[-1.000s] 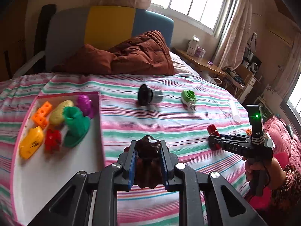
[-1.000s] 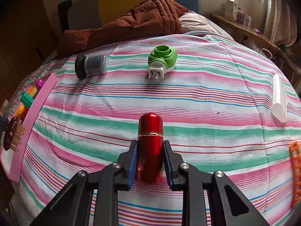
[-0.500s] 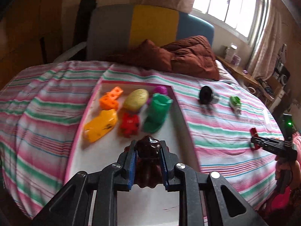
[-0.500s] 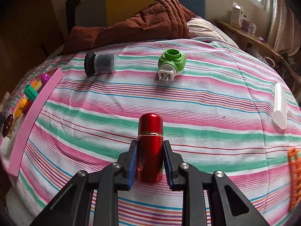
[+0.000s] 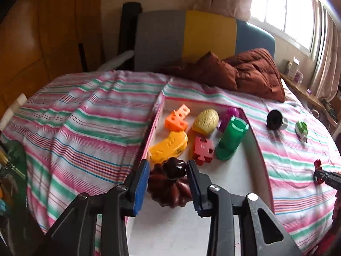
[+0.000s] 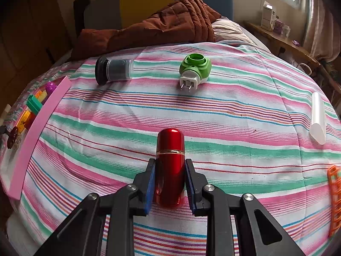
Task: Organize rigid objects
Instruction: 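Lower the brown lid into the tray and open the left tool, then carry the red cylinder into the tray and open the right tool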
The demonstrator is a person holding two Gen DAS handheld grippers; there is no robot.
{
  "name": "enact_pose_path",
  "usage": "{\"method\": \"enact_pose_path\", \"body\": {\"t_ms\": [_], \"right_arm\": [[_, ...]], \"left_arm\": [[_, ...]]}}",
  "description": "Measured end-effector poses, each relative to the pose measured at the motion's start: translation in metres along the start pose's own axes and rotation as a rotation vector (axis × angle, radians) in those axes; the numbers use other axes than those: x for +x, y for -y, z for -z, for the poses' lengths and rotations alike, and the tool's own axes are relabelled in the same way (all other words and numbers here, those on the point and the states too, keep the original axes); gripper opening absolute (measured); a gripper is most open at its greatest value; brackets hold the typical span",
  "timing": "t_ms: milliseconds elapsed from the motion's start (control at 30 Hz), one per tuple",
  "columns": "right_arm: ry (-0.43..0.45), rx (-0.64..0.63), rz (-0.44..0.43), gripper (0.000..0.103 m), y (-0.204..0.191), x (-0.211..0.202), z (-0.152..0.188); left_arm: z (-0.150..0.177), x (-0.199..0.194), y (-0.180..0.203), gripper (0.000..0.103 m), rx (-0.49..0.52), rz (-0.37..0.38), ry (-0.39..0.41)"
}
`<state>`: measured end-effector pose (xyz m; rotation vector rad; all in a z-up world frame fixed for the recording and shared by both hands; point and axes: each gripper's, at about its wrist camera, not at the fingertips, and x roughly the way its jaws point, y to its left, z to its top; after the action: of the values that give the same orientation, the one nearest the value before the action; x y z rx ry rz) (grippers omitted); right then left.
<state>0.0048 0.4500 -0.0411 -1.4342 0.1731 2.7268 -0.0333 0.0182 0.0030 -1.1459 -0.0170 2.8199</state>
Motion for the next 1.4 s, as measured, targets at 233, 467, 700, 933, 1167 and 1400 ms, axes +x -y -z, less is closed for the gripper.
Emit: {"method": "enact_pose_path", "body": {"t_ms": [233, 467, 700, 933, 1167, 1400], "right_arm": [[0.005, -0.013, -0.003, 0.026, -0.005, -0.001, 0.000], [0.000, -0.032, -0.007, 0.026, -0.012, 0.000, 0.002], [0.020, -0.049, -0.019, 0.026, -0.019, -0.007, 0.001], [0.013, -0.056, -0.060, 0.026, -0.041, -0.015, 0.001], [-0.003, -0.089, -0.144, 0.026, -0.086, -0.022, 0.006], [0.007, -0.114, -0.235, 0.026, -0.140, -0.029, 0.004]], "left_arm": [[0.004, -0.019, 0.018, 0.037, -0.003, 0.093, 0.019], [0.009, -0.014, 0.046, 0.037, 0.043, 0.116, -0.074], [0.017, -0.015, 0.057, 0.037, 0.077, 0.112, -0.090], [0.019, -0.013, 0.059, 0.037, 0.088, 0.135, -0.106], [0.024, -0.016, 0.057, 0.037, 0.102, 0.171, -0.114], [0.030, -0.021, 0.045, 0.037, 0.087, 0.199, -0.123]]}}
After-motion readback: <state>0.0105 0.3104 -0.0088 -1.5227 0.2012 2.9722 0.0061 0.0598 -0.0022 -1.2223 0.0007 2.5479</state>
